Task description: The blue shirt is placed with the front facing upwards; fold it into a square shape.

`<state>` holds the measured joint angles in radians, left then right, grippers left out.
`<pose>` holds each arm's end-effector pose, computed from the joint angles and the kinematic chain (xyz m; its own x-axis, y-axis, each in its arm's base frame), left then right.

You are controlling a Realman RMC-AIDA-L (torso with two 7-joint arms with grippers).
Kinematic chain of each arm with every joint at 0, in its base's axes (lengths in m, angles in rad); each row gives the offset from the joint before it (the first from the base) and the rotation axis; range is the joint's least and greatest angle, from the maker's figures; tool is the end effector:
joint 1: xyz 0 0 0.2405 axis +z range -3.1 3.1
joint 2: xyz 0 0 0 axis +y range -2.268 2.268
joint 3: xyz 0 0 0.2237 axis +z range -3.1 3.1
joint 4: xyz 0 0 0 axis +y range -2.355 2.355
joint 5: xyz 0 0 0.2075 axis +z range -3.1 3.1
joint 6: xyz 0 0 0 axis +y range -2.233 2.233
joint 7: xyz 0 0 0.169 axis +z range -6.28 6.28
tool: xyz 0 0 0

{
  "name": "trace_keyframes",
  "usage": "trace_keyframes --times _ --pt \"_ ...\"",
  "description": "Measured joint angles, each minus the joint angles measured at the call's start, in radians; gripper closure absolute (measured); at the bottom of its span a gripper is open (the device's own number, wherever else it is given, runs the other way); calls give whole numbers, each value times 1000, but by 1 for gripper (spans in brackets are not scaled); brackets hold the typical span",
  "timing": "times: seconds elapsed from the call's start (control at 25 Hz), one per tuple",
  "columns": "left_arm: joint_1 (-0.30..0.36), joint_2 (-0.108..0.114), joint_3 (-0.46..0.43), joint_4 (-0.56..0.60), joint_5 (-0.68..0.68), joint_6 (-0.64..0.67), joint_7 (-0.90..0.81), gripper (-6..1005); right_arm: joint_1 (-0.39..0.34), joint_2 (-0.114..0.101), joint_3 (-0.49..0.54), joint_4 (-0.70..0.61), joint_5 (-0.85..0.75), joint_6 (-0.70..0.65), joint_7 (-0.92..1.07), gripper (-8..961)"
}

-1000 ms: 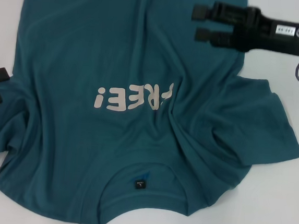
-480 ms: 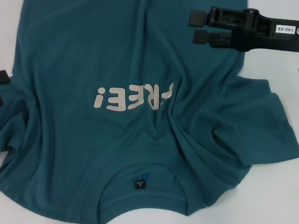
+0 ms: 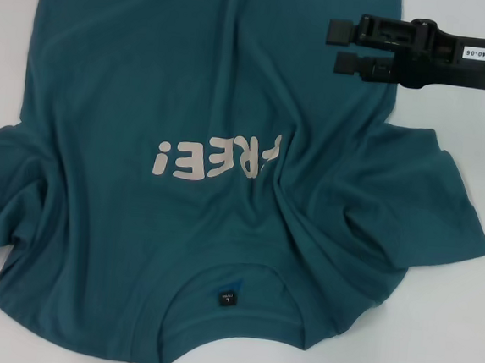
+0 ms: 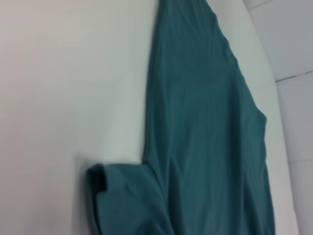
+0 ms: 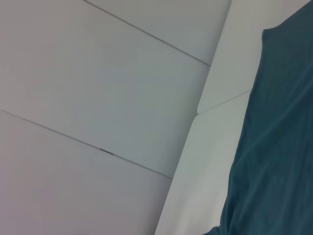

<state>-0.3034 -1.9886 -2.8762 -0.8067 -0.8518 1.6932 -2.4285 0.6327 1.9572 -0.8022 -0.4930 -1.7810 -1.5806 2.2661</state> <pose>-0.3455 0.2519 0.0862 -0.2345 0.8103 0.5370 0.9656 0.1300 0.2253 0.1968 0.3459 0.0142 0.1543 -0.8892 -0.4307 -0.8474 -0.3432 0.4051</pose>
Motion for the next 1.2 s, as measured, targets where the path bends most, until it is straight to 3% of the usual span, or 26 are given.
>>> trace_keyframes --times 1.2 --pt "18 5 0 31 55 -101 -42 153 -2 -1 23 -6 1 31 -11 38"
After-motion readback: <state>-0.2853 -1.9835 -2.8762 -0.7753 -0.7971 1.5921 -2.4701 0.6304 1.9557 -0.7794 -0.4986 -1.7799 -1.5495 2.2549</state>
